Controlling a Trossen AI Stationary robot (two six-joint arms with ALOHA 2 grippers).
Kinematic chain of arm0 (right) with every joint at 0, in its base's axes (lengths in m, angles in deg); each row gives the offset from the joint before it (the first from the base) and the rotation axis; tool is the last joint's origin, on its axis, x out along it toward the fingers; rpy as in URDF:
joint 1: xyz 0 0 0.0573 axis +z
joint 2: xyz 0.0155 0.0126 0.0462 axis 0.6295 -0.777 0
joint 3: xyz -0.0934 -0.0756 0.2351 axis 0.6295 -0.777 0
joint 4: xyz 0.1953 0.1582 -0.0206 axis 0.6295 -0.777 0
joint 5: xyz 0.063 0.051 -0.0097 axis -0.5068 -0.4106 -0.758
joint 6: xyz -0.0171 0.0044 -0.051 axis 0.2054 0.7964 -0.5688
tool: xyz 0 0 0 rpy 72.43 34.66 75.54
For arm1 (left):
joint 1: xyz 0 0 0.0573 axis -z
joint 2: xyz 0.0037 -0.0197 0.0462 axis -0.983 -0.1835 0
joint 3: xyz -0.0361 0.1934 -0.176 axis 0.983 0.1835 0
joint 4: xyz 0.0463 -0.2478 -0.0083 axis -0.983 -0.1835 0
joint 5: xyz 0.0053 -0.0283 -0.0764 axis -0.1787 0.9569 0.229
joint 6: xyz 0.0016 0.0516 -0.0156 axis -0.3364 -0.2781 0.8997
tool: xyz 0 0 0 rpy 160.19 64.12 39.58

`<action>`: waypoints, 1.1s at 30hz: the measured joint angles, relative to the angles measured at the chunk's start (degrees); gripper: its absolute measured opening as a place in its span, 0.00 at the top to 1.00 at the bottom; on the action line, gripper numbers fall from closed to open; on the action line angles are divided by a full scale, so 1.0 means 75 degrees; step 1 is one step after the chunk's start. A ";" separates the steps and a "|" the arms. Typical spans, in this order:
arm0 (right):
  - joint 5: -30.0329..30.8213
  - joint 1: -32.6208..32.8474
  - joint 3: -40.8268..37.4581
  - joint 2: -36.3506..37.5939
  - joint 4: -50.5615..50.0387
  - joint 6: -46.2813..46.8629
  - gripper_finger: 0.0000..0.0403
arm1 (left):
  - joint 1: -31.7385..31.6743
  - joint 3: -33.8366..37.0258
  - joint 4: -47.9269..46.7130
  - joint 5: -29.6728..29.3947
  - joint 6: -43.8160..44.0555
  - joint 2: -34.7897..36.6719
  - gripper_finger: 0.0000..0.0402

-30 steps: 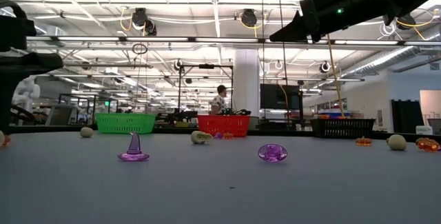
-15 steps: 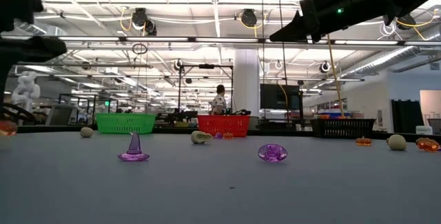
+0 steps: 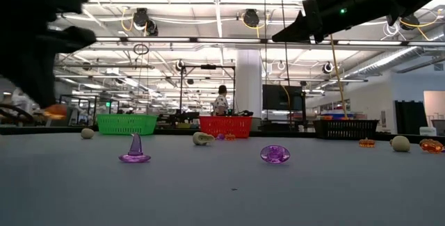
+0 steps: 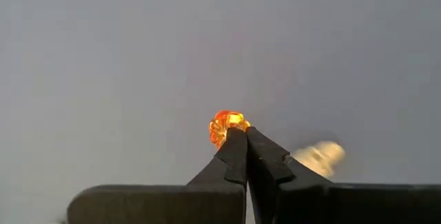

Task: Sort Halloween decoration
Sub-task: Put the orange pumpkin toy into the red bin

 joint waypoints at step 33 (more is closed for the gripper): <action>-0.0003 0.0000 0.0000 0.0000 0.0000 -0.0032 1.00 | -0.1855 0.0087 0.0932 0.1677 -0.0484 -0.0583 0.52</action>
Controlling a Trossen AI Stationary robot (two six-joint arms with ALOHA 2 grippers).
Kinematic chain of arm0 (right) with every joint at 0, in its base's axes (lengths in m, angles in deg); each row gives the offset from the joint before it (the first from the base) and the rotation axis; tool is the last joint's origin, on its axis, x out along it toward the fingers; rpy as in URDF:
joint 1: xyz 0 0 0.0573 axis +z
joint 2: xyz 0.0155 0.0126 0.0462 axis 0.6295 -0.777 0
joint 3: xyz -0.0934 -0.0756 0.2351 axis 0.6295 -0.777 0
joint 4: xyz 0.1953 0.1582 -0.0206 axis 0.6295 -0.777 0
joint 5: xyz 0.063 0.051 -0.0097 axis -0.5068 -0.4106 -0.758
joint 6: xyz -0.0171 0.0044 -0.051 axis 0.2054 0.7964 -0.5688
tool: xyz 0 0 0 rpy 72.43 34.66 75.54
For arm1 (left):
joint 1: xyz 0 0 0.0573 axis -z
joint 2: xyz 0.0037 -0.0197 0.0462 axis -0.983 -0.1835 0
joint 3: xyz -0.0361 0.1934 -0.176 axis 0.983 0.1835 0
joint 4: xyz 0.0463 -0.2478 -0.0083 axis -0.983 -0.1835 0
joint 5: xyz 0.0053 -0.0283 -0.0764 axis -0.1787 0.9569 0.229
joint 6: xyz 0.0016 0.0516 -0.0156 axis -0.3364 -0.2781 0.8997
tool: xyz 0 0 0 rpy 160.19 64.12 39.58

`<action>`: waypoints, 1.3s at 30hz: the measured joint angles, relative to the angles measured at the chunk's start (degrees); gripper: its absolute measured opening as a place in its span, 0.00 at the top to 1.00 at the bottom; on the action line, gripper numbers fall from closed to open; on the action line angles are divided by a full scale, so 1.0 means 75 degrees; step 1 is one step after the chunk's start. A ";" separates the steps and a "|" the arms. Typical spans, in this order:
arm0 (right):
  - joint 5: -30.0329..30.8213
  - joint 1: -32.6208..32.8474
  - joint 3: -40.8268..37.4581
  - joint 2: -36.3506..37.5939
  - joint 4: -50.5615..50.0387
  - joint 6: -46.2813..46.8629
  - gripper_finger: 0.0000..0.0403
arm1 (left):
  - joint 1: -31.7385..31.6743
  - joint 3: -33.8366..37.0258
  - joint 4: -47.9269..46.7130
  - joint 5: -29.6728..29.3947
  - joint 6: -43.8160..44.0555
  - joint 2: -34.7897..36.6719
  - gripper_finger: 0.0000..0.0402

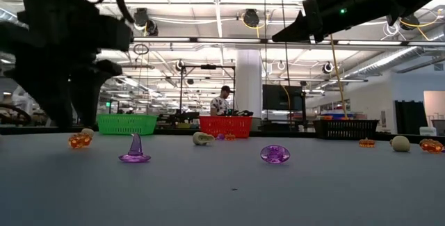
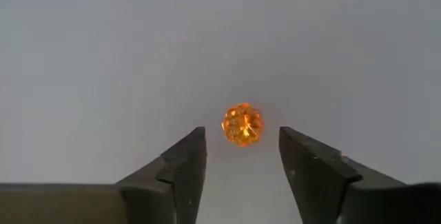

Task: Sort Halloween decoration
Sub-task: Put the orange pumpkin toy into the red bin

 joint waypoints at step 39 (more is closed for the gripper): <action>0.0000 0.0003 0.0000 -0.0003 -0.0003 0.0000 1.00 | -0.0649 -0.0881 -0.0492 -0.0552 -0.0293 -0.0767 0.79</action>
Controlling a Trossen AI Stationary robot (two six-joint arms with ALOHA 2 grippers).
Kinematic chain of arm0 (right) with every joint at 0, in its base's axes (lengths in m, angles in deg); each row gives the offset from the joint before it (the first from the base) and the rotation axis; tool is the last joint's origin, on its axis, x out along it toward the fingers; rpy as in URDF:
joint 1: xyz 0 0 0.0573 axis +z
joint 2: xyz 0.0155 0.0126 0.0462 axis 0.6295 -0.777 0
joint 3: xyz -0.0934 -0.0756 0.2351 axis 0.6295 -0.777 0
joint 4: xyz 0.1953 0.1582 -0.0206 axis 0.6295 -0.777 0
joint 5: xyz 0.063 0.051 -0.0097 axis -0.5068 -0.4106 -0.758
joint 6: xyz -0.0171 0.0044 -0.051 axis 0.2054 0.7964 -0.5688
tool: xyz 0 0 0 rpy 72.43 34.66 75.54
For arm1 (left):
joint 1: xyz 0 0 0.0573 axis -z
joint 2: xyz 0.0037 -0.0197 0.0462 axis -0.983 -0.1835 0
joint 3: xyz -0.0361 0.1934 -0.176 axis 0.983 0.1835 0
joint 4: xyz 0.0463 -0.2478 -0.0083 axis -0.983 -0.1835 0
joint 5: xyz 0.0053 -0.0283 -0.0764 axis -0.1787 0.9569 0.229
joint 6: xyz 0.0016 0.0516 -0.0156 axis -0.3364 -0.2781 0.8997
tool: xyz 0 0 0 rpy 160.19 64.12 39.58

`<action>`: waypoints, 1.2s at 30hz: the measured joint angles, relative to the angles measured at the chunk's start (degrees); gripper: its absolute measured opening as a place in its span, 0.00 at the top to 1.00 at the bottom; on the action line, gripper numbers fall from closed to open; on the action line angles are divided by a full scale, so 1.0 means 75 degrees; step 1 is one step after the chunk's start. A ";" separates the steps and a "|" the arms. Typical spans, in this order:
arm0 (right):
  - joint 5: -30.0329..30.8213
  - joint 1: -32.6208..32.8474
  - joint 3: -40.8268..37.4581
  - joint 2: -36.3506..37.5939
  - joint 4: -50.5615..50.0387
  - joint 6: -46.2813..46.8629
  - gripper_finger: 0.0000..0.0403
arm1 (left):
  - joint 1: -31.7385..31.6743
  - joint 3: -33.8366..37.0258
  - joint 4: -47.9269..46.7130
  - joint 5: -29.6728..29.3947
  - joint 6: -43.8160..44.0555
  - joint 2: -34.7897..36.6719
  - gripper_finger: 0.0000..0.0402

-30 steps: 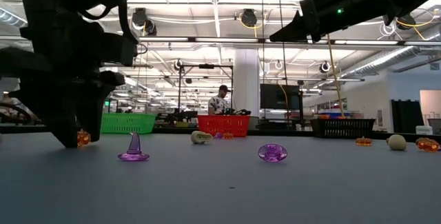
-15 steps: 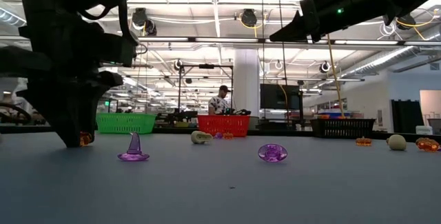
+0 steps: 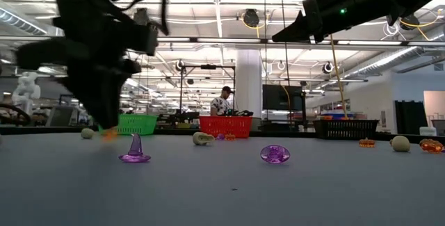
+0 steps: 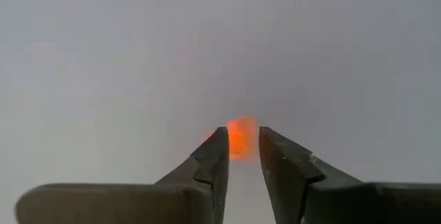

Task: Sort Halloween decoration
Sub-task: Put the orange pumpkin toy into the red bin

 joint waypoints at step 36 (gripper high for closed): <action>0.0000 0.0003 0.0000 0.0003 -0.0050 -0.0106 1.00 | -0.5172 -0.1086 -0.0945 0.0268 -0.2598 -0.0189 0.78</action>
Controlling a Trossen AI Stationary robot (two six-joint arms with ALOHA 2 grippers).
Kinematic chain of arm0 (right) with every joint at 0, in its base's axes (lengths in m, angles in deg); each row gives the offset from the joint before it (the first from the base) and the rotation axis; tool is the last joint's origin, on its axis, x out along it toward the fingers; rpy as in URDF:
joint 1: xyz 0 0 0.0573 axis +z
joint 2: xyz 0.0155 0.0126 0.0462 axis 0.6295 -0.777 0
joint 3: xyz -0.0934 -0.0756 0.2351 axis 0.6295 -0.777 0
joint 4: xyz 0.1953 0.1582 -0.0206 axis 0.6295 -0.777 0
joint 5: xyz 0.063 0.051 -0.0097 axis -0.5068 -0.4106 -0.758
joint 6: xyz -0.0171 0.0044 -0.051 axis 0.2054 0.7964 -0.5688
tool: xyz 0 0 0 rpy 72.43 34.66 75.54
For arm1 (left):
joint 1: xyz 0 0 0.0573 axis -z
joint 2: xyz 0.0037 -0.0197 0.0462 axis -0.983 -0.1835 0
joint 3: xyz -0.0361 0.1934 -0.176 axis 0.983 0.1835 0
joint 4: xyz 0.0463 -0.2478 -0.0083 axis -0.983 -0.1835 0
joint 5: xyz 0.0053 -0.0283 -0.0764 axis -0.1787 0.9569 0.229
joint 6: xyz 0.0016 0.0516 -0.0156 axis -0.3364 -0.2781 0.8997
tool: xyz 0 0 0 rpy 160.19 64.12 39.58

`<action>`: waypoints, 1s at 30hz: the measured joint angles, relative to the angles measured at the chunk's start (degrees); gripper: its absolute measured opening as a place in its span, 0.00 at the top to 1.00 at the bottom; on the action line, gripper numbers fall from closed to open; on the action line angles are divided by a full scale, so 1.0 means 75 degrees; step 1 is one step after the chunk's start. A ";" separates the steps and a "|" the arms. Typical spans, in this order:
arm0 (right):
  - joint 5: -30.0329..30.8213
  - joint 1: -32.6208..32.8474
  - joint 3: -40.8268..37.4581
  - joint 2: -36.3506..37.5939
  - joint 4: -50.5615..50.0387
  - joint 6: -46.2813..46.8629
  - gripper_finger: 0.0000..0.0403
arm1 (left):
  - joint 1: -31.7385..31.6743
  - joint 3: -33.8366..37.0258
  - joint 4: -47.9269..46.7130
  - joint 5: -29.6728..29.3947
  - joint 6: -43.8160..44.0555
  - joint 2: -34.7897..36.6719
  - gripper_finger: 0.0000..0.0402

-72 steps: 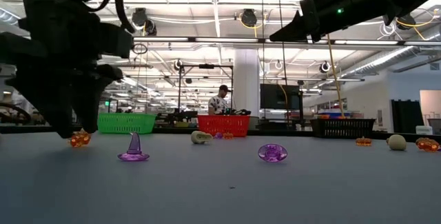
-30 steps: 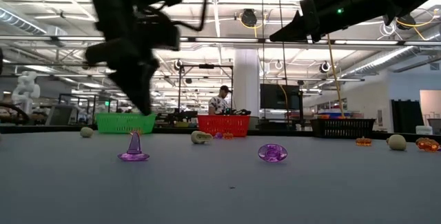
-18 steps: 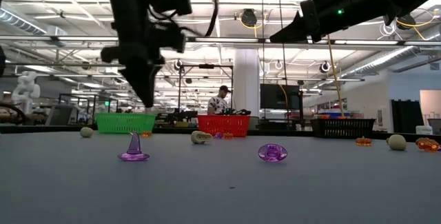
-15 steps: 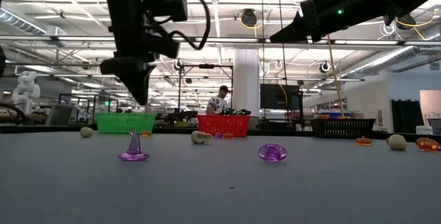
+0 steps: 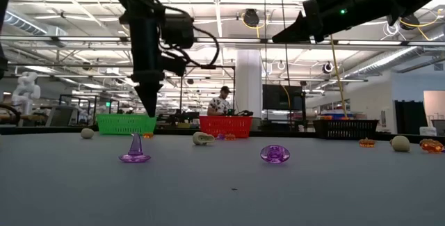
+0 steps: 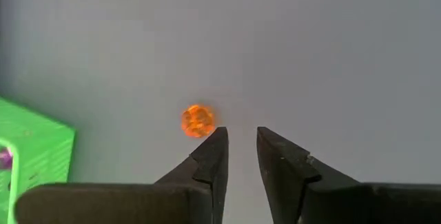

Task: Sort Halloween decoration
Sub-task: Put the orange pumpkin toy into the red bin

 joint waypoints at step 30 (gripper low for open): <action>0.0000 0.0000 0.0000 0.0000 -0.0003 -0.0069 1.00 | -0.1345 0.0009 0.0454 0.0639 -0.0311 -0.0841 0.79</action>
